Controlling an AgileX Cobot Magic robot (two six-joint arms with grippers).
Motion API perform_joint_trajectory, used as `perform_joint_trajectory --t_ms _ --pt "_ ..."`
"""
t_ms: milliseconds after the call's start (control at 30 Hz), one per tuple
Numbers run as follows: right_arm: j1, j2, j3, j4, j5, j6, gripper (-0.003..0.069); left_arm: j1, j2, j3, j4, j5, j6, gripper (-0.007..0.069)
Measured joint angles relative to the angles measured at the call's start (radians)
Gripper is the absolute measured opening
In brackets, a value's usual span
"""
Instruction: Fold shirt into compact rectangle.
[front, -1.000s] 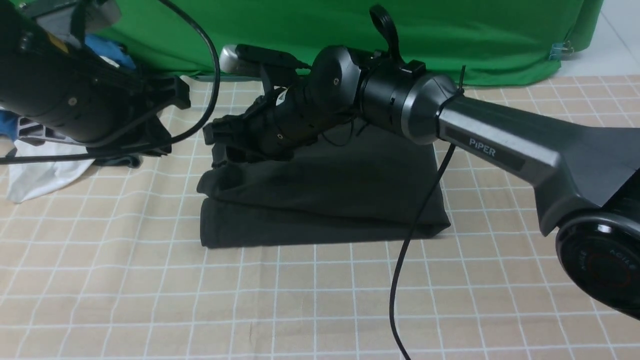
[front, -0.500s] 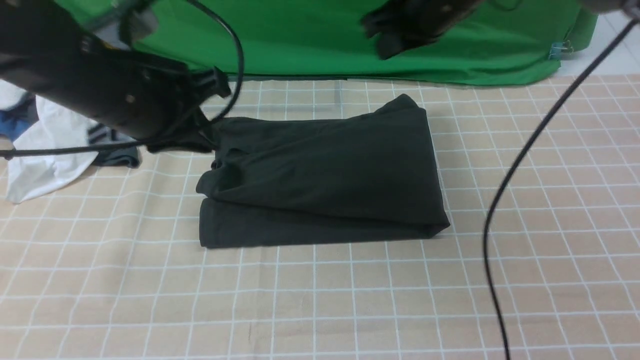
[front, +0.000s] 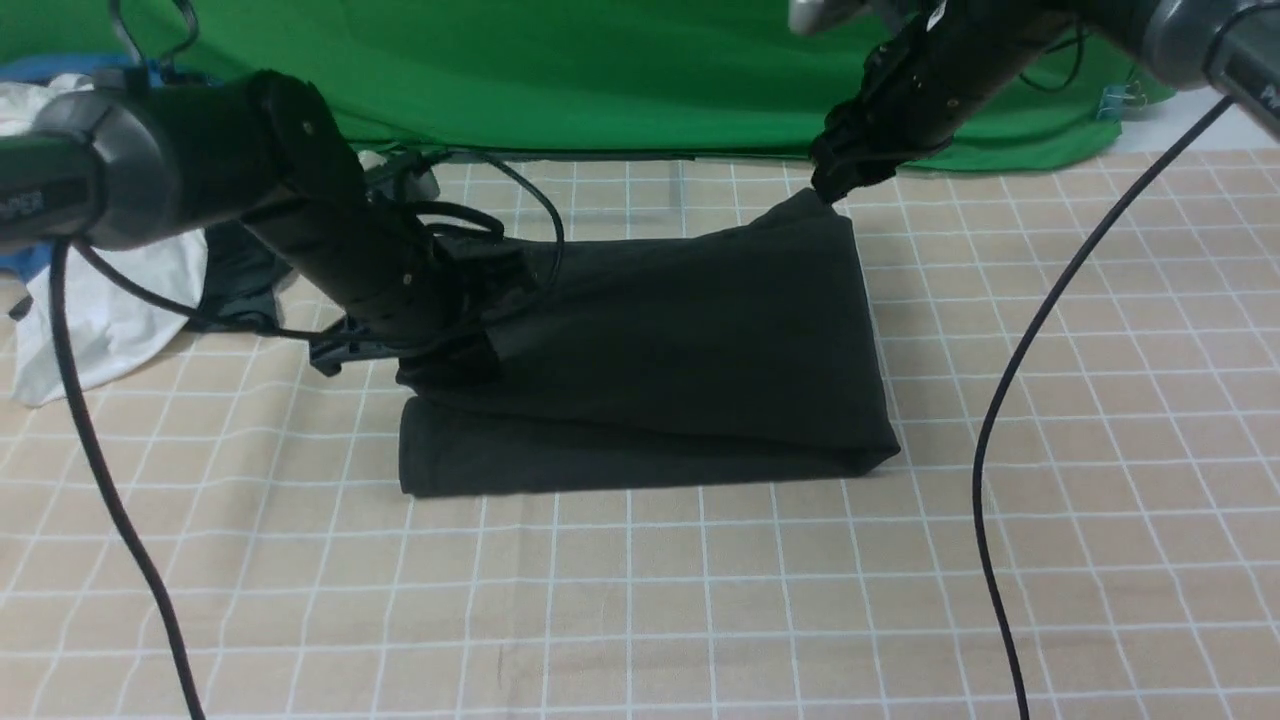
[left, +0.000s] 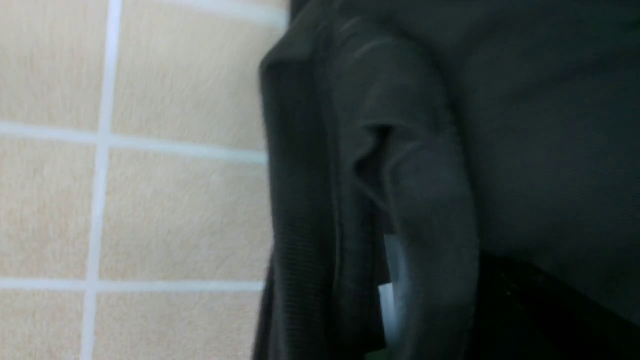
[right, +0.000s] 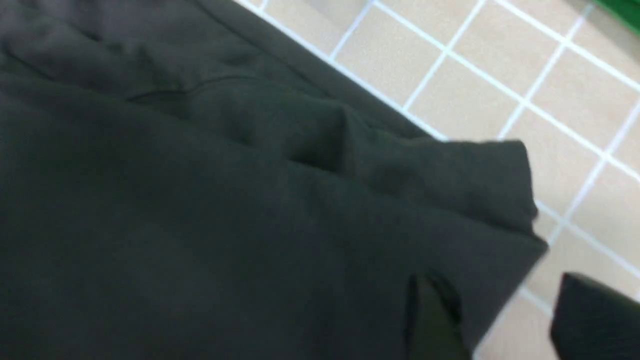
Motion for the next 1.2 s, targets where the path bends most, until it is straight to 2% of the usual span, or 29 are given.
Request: perform_joint_trajectory --t_ms 133,300,800,900,933,967,1000,1100,1200 --pt "0.015 0.047 0.0 0.0 -0.094 -0.054 0.0459 0.0 0.002 0.055 0.001 -0.048 -0.008 0.0013" --pt "0.029 0.077 0.0 0.001 -0.175 -0.099 0.0468 0.0 -0.008 0.083 0.0 -0.081 -0.01 0.0013" --pt "0.052 0.119 0.0 -0.047 -0.13 -0.222 0.0456 0.0 -0.01 0.089 -0.002 -0.096 -0.011 0.0013" --pt "0.054 0.123 0.0 -0.065 -0.122 -0.275 0.032 0.0 -0.01 0.089 -0.002 -0.096 -0.011 0.0013" --pt "0.057 0.123 0.0 -0.079 -0.121 -0.286 0.0225 0.0 -0.01 0.089 -0.002 -0.096 -0.011 0.0013" --pt "0.057 0.123 0.0 -0.083 -0.121 -0.286 0.0208 0.0 -0.01 0.089 -0.002 -0.096 -0.011 0.0013" --pt "0.06 0.123 0.0 -0.094 -0.121 -0.287 0.0103 0.0 -0.01 0.089 -0.002 -0.096 -0.011 0.0013" --pt "0.062 0.123 0.0 -0.104 -0.121 -0.289 0.0042 0.0 -0.01 0.089 -0.002 -0.096 -0.011 0.0013" --pt "0.063 0.12 -0.001 -0.108 -0.126 -0.289 0.0037 0.0 -0.01 0.089 -0.002 -0.096 -0.011 0.0013"
